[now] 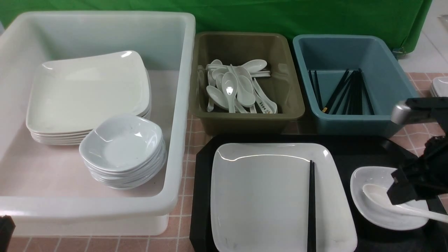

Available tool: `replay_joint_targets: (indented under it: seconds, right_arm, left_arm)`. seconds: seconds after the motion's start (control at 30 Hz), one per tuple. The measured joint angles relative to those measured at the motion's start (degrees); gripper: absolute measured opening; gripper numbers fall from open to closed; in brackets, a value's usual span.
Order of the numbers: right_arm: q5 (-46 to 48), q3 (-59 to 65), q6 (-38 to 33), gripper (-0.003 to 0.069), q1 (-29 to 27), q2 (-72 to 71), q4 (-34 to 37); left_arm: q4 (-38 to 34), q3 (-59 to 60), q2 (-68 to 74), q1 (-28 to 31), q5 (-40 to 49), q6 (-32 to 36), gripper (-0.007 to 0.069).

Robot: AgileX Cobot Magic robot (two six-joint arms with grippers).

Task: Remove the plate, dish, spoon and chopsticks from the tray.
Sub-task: Use the right arm to grab a soup spoon from the plate

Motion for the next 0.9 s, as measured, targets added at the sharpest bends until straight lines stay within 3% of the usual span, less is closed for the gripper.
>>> replay_joint_targets:
  seconds: [0.2,0.27,0.43,0.77,0.83,0.9]
  right_arm:
    - [-0.22,-3.05,-5.39,0.0517,0.0,7.94,-2.02]
    - [-0.27,-3.25,-5.92,0.053,0.04,11.04,-5.57]
    - [-0.84,-3.25,-3.84,0.0536,0.04,15.22,-11.73]
    - [-3.82,-3.5,-3.12,0.0536,0.11,20.51,-12.28]
    - [-3.99,-3.66,-3.12,0.0503,0.18,20.7,-12.29]
    - [-3.72,-3.97,-3.12,0.0415,0.18,20.9,-12.62]
  left_arm:
    - [0.0,0.0,0.0,0.0,0.0,0.0,0.0021]
    - [0.0,0.0,0.0,0.0,0.0,0.0,0.0021]
    - [0.0,0.0,0.0,0.0,0.0,0.0,0.0021]
    - [0.0,0.0,0.0,0.0,0.0,-0.06,0.0021]
    - [0.0,0.0,0.0,0.0,0.0,-0.11,0.0021]
    - [0.0,0.0,0.0,0.0,0.0,-0.11,0.0021]
